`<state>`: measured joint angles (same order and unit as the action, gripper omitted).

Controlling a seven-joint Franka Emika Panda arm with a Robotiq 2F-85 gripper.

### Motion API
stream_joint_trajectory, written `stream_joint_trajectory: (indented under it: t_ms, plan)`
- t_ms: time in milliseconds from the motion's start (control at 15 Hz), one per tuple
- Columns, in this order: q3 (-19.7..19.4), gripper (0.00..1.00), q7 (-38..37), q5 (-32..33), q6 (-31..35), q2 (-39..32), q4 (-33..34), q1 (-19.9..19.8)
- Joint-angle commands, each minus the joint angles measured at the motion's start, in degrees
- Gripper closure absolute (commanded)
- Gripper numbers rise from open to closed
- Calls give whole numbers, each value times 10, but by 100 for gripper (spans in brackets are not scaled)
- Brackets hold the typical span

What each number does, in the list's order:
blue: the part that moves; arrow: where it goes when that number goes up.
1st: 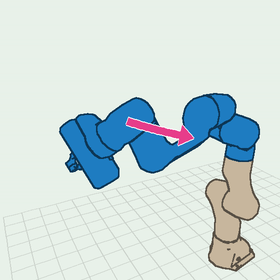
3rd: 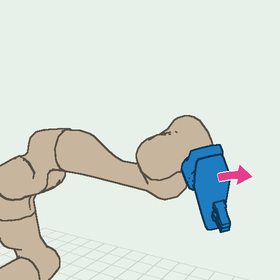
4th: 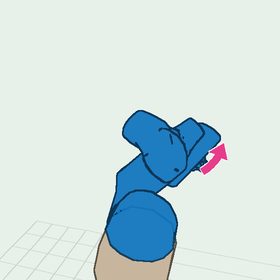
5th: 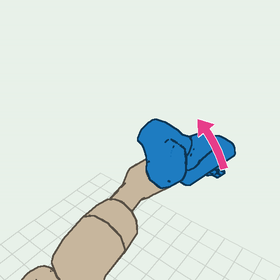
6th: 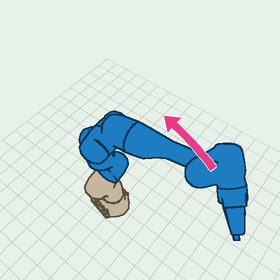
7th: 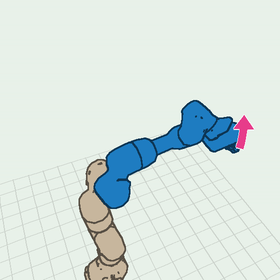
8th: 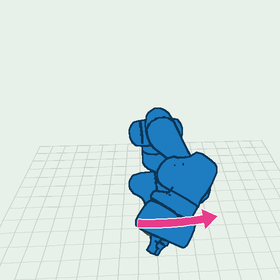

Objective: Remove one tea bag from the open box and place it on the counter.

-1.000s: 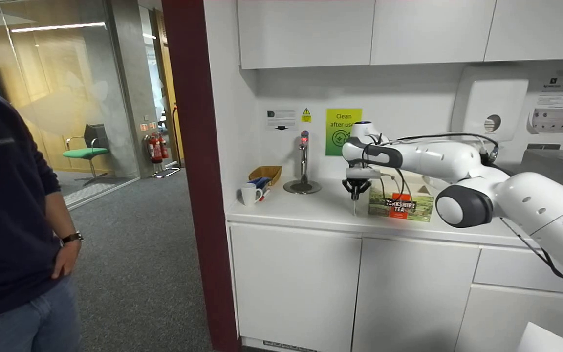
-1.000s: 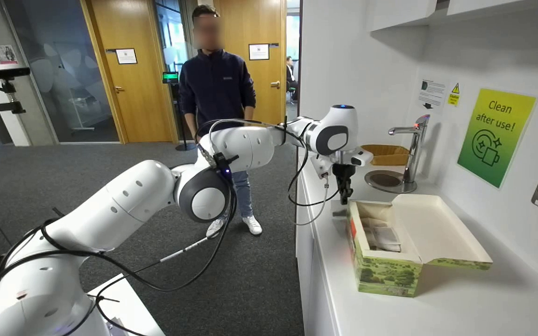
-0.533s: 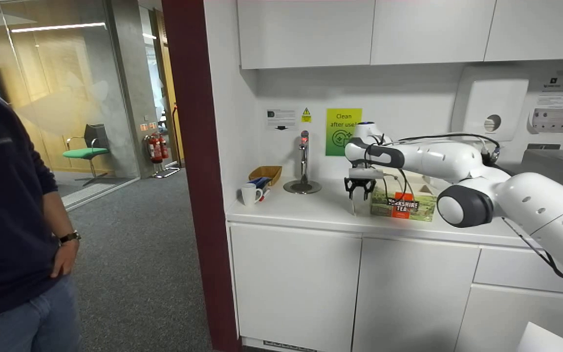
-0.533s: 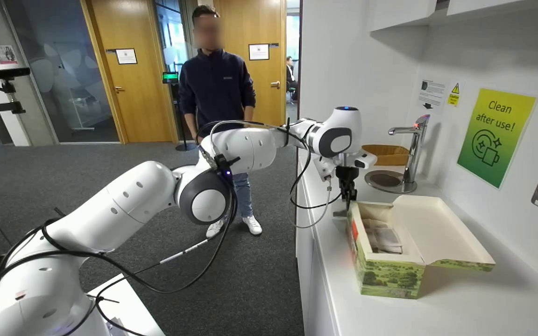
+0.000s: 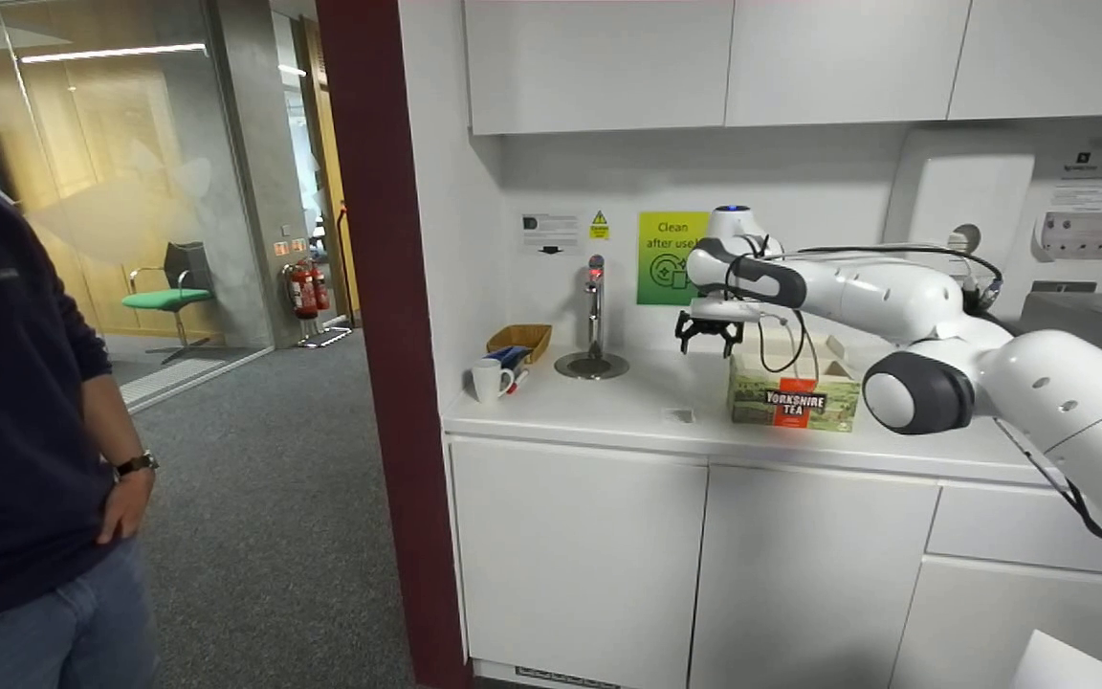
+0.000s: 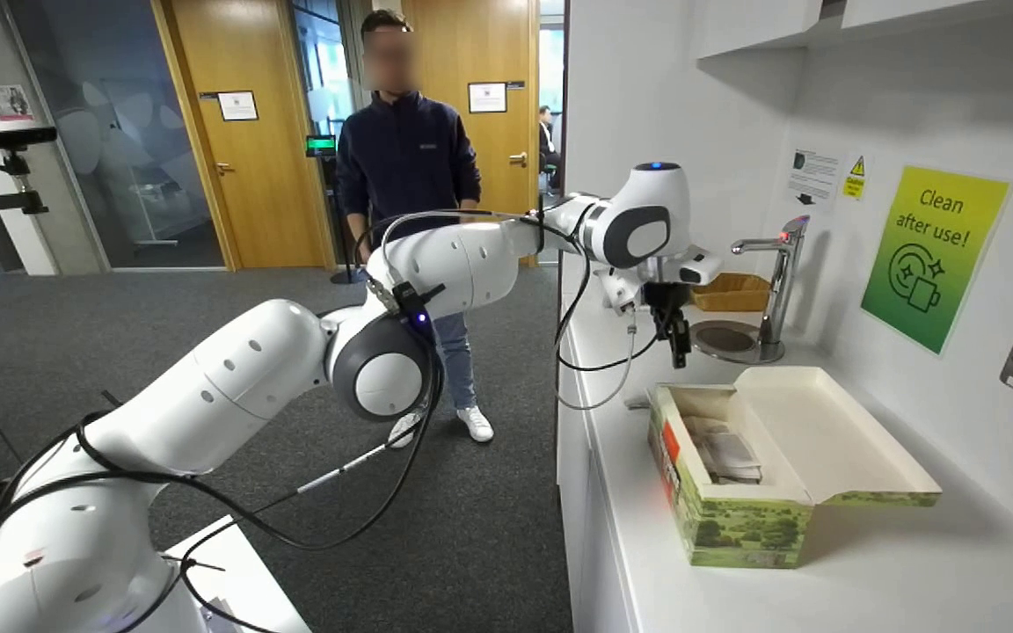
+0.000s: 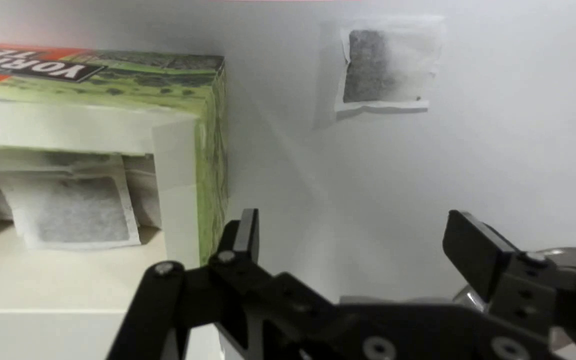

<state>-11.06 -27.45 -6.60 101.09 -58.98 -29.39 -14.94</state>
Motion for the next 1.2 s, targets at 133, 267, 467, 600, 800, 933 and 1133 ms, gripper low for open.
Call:
stream_joint_trajectory:
  t_ms: [133,267,467,600,800,933,1133]
  plan:
    - [47,0,31,-1,-90,9,96,-29]
    - [62,0,56,-3,-119,43,70,-37]
    - [72,0,84,0,-158,62,69,-54]
    - [70,0,98,5,-181,69,66,-62]
    - [63,0,132,18,-225,70,62,-66]
    - [61,0,155,26,-250,69,62,-66]
    - [57,0,180,40,-261,67,68,-62]
